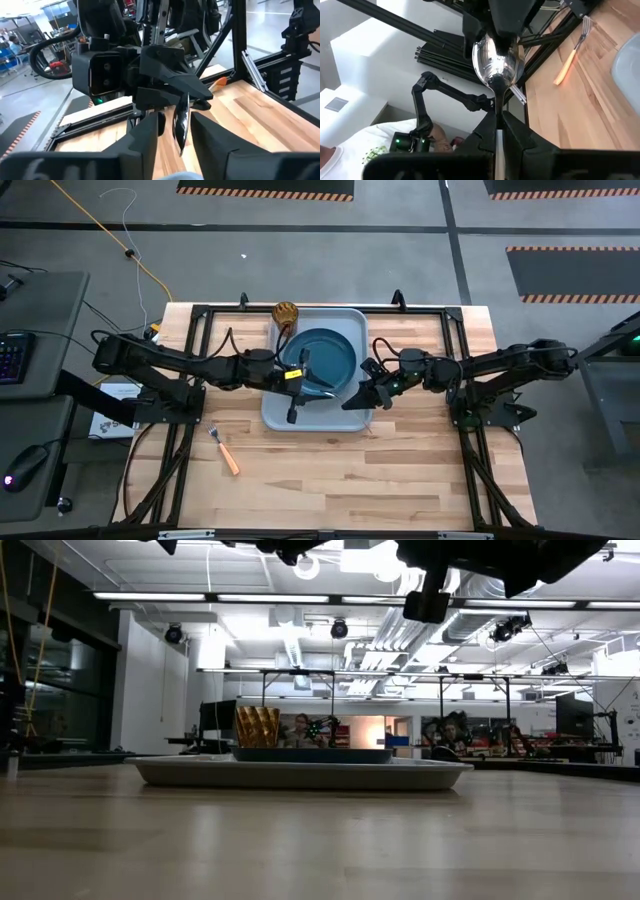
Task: Pick and place plate/cup/fork/spoon on tray
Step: Put the orange spoon on the bottom side of the light blue tray
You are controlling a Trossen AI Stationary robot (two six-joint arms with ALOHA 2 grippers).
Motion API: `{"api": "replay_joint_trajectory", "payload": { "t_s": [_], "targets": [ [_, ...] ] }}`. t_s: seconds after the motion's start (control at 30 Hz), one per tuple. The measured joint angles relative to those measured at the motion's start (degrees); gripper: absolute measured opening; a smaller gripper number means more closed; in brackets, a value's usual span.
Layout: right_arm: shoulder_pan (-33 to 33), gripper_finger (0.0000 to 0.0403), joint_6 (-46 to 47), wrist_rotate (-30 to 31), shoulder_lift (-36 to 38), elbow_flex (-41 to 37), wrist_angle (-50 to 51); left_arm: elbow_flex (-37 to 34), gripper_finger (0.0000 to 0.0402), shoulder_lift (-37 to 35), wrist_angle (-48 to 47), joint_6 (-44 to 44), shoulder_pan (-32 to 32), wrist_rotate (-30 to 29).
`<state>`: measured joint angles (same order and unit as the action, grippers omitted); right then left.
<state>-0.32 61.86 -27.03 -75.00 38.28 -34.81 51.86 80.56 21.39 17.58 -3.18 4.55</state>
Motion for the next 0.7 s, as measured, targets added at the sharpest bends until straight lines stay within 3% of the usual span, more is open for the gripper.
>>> {"api": "replay_joint_trajectory", "payload": {
  "t_s": [0.2,0.47,0.7],
  "targets": [
    [0.0,0.0000,0.7,0.2,0.0,0.0,1.0,0.0,0.0073,0.3,-0.1,0.0,-0.3,-0.1],
    [0.0,0.0000,1.1,0.2,0.0,0.0,1.3,0.0,0.0064,0.3,0.4,0.1,-1.1,-0.1],
    [0.0,0.0000,1.3,0.5,0.0,0.0,1.3,0.0,0.0007,0.3,0.0,-0.2,-0.9,-1.2]
  ]
}}
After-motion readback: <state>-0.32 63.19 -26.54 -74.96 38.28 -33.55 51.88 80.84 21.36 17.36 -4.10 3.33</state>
